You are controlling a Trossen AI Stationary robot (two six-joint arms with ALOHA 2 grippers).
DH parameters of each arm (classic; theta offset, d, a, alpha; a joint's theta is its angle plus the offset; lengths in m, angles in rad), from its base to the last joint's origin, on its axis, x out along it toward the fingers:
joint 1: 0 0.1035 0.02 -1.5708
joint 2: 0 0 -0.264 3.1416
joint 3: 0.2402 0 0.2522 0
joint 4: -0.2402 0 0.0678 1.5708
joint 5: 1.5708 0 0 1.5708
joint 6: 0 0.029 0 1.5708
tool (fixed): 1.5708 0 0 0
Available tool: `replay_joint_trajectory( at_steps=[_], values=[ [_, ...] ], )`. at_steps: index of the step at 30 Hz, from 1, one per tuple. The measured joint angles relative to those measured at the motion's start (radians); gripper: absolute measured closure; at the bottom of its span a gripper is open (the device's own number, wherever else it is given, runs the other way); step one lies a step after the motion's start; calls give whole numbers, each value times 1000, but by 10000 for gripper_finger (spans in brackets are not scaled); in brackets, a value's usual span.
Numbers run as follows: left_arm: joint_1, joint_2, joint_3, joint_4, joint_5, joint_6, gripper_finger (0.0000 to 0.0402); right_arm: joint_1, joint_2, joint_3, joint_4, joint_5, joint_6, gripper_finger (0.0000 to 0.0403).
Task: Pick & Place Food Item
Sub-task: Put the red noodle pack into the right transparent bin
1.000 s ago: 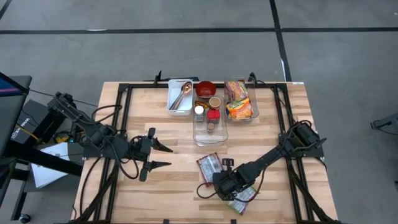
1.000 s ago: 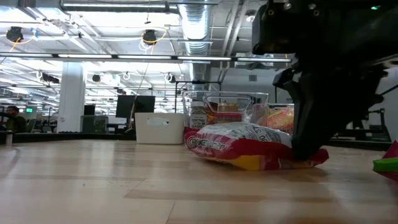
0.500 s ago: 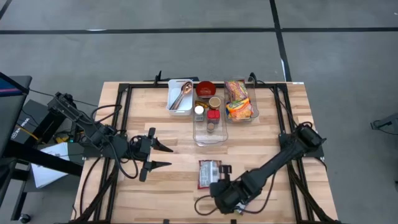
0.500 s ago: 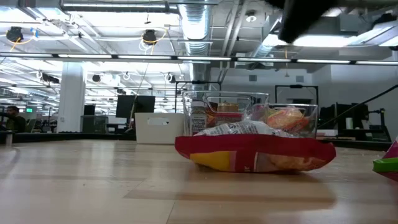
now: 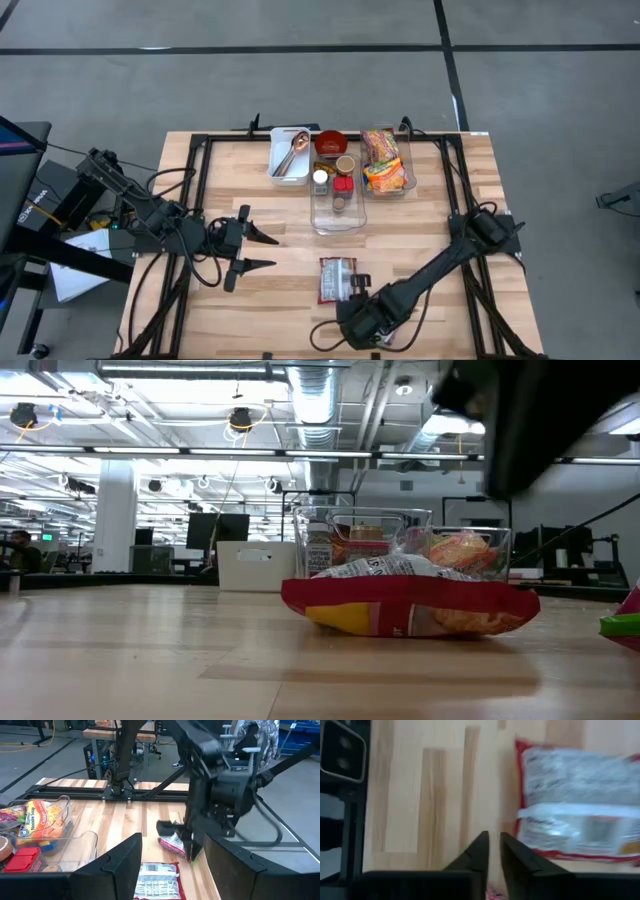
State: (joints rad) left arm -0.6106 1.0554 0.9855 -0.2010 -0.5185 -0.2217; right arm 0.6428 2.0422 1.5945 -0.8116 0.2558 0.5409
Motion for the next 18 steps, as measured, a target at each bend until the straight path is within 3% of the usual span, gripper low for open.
replay_joint_trajectory(
  at_steps=[4, 11, 14, 18],
  values=[
    [0, 0, 0, 0, 0, 0, 193, 14, 46, -2, 16, -11, 37, 299],
    [0, 0, 0, 0, 0, 6, 193, 45, 40, 3, -25, 90, 154, 174],
    [0, 0, 0, 0, 0, 6, 193, 57, 60, -4, -66, 89, 189, 157],
    [0, 0, 0, 0, 0, 7, 193, 59, 79, -9, -119, 109, 212, 167]
  ],
)
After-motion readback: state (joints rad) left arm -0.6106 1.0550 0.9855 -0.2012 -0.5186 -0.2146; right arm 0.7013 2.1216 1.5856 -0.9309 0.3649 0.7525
